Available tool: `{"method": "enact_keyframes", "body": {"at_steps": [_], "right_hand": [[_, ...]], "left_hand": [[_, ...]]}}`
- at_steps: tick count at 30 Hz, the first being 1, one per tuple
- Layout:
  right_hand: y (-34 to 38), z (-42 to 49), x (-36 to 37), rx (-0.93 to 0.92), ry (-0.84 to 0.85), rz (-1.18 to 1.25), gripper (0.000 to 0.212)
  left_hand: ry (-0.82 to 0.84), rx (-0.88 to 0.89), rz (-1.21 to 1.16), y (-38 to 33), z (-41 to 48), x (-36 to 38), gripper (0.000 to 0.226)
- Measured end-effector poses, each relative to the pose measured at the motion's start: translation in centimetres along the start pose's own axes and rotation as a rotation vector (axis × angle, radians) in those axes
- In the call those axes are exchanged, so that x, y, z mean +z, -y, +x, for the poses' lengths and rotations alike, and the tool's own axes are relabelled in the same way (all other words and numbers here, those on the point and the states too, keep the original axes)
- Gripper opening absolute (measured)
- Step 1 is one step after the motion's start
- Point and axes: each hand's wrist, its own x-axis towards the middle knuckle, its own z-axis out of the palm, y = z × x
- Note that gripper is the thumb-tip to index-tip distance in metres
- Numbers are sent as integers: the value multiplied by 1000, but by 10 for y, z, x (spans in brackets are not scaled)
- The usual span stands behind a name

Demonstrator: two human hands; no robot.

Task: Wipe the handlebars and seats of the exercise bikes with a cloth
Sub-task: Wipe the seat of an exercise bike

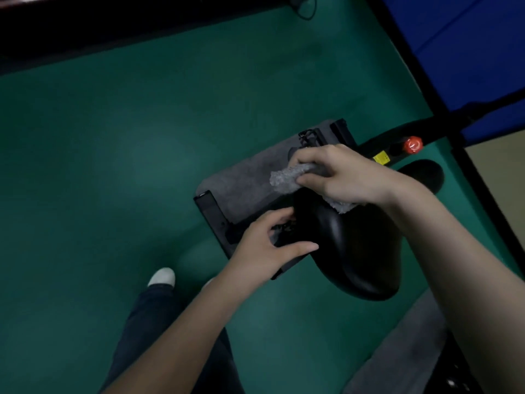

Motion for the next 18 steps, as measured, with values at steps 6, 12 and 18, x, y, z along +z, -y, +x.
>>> {"method": "enact_keyframes", "body": {"at_steps": [6,12,18], "right_hand": [[3,-8,2,-77,52,3,13],[3,-13,1,-157,75,-10,15],[-1,-36,6,-193,-1,117,15]], "left_hand": [[-32,-4,-119,3,-2,7,48],[-72,-9,-214,4,1,10,40],[-65,23,-161,4,1,9,49]]}}
